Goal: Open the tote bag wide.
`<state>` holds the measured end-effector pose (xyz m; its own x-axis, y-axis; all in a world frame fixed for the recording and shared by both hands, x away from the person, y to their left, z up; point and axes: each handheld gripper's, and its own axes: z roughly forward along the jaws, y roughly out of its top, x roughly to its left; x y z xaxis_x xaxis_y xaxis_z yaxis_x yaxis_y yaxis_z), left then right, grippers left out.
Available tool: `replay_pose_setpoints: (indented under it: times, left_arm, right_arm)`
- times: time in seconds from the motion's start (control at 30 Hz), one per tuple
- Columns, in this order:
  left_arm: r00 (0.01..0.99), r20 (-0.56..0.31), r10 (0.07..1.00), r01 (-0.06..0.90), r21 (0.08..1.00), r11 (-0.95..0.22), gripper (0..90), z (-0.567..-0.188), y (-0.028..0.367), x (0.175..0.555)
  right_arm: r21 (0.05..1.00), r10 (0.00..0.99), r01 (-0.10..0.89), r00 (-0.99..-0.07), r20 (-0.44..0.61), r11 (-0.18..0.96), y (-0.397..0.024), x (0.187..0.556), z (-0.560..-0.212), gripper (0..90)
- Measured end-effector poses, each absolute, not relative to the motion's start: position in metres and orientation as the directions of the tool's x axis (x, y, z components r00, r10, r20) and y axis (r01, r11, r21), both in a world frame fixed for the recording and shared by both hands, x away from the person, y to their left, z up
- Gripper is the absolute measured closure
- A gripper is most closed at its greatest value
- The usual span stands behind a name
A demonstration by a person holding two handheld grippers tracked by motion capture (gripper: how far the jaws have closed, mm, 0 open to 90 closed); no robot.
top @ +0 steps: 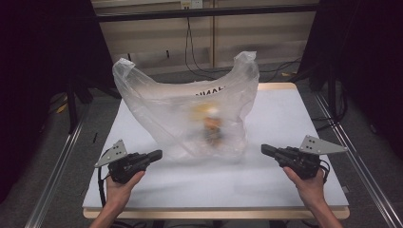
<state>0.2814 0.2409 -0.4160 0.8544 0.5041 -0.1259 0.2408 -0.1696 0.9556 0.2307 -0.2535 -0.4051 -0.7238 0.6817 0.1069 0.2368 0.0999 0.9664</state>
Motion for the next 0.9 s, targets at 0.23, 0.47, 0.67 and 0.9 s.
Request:
replay_pose_setpoints:
  times: [0.23,0.47,0.67,0.9]
  left_arm:
    - [0.869,-0.164,0.467,0.257,0.956,-0.141,90.0,-0.408,0.232,0.289]
    - [0.869,-0.155,0.47,0.26,0.951,-0.166,90.0,-0.402,0.226,0.293]
    - [0.875,-0.149,0.46,0.255,0.951,-0.176,90.0,-0.397,0.22,0.297]
    - [0.878,-0.128,0.462,0.222,0.963,-0.154,90.0,-0.381,0.214,0.302]
  right_arm:
    - [0.961,0.661,0.261,-0.738,0.136,0.094,-0.241,0.243,-0.394,90.0]
    - [0.962,0.631,0.257,-0.762,0.142,0.094,-0.23,0.252,-0.381,90.0]
    - [0.969,0.628,0.234,-0.767,0.132,0.082,-0.224,0.261,-0.367,90.0]
    - [0.973,0.617,0.21,-0.779,0.109,0.092,-0.211,0.269,-0.35,90.0]
